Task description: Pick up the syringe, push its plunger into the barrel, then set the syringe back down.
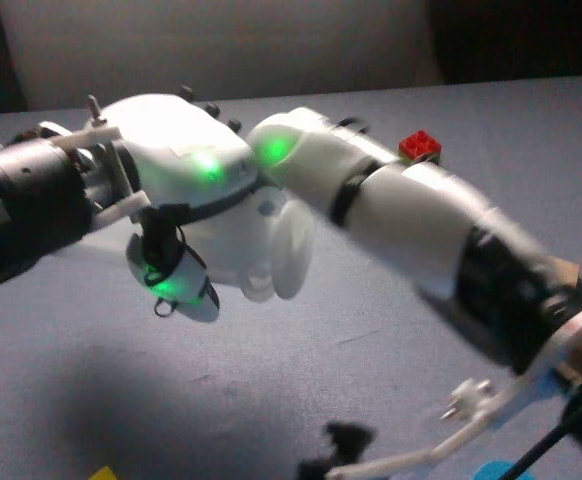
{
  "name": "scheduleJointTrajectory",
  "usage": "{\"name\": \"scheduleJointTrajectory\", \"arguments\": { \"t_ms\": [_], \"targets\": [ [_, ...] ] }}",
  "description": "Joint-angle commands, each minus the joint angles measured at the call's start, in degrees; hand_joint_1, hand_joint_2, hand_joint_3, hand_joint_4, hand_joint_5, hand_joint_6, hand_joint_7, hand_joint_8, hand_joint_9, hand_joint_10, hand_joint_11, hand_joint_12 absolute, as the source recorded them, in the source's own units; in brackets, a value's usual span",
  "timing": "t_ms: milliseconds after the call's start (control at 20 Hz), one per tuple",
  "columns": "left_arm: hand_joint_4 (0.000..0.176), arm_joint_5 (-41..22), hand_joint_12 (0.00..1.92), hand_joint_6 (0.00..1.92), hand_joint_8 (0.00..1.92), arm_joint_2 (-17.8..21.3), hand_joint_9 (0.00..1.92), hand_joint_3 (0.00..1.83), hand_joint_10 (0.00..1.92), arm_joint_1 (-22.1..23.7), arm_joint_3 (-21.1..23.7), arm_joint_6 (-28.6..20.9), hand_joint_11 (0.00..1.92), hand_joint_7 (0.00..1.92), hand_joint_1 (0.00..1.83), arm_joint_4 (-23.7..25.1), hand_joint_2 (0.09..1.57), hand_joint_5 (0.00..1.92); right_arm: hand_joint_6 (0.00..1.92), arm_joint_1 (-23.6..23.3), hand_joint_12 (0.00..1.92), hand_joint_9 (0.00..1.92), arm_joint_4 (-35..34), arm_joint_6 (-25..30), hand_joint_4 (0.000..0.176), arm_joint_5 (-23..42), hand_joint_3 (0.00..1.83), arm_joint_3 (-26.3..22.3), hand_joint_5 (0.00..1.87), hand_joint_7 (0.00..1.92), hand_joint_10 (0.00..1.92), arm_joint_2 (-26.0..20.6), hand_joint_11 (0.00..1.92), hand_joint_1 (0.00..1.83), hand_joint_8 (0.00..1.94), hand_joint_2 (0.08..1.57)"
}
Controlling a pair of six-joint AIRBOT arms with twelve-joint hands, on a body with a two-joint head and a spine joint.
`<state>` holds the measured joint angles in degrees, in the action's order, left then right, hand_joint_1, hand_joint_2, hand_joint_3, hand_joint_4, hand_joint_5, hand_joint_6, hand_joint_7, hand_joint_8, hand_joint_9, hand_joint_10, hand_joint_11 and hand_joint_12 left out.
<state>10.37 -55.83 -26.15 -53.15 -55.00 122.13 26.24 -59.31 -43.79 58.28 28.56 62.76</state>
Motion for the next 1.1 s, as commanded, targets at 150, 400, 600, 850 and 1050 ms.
{"name": "scheduleJointTrajectory", "arguments": {
  "t_ms": [150, 400, 600, 850, 1050],
  "targets": [
    [0.0, 4.3, 1.59, 0.83, 1.1, -1.8, 0.96, 0.0, 1.07, -0.6, -0.6, 0.3, 0.73, 0.9, 1.49, 1.8, 1.11, 0.98, 0.0, 1.7, 0.32, 0.08, 7.7, -2.1, 0.0, 2.9, 0.0, 1.3, 0.09, 0.08, 0.0, -5.1, 0.0, 0.08, 0.0, 1.09],
    [0.0, 2.8, 1.58, 0.92, 1.08, -5.3, 0.95, 0.0, 1.06, -2.7, -2.8, 1.6, 0.75, 0.9, 1.49, 1.8, 1.11, 0.94, 0.0, 6.3, 0.26, 0.07, 16.4, -5.4, 0.0, 0.0, 0.0, 6.1, 0.09, 0.08, 0.0, -7.8, 0.0, 0.1, 0.0, 1.08],
    [0.0, 2.8, 1.59, 0.86, 1.06, -7.8, 0.97, 0.0, 1.06, -4.4, -5.5, 1.9, 0.74, 0.91, 1.49, 1.8, 1.11, 0.95, 0.0, 7.1, 0.3, 0.08, 19.6, -10.6, 0.0, -5.5, 0.0, 10.0, 0.1, 0.08, 0.0, -7.7, 0.0, 0.13, 0.0, 1.07],
    [0.0, 2.6, 1.6, 0.86, 1.05, -11.0, 0.94, 0.0, 1.1, -6.3, -8.7, 1.9, 0.75, 0.91, 1.49, -0.3, 1.11, 0.96, 0.0, 7.0, 0.28, 0.07, 20.5, -14.3, 0.0, -8.8, 0.0, 11.3, 0.08, 0.06, 0.0, -6.9, 0.0, 0.08, 0.0, 1.07],
    [0.0, 4.3, 1.58, 0.86, 1.06, -12.5, 0.97, 0.0, 1.07, -6.8, -9.9, 2.3, 0.75, 0.91, 1.49, -3.6, 1.11, 0.96, 0.0, 7.3, 0.36, 0.1, 21.2, -14.8, 0.0, -8.3, 0.0, 11.3, 0.1, 0.09, 0.0, -6.3, 0.0, 0.08, 0.0, 1.08]
  ]
}}
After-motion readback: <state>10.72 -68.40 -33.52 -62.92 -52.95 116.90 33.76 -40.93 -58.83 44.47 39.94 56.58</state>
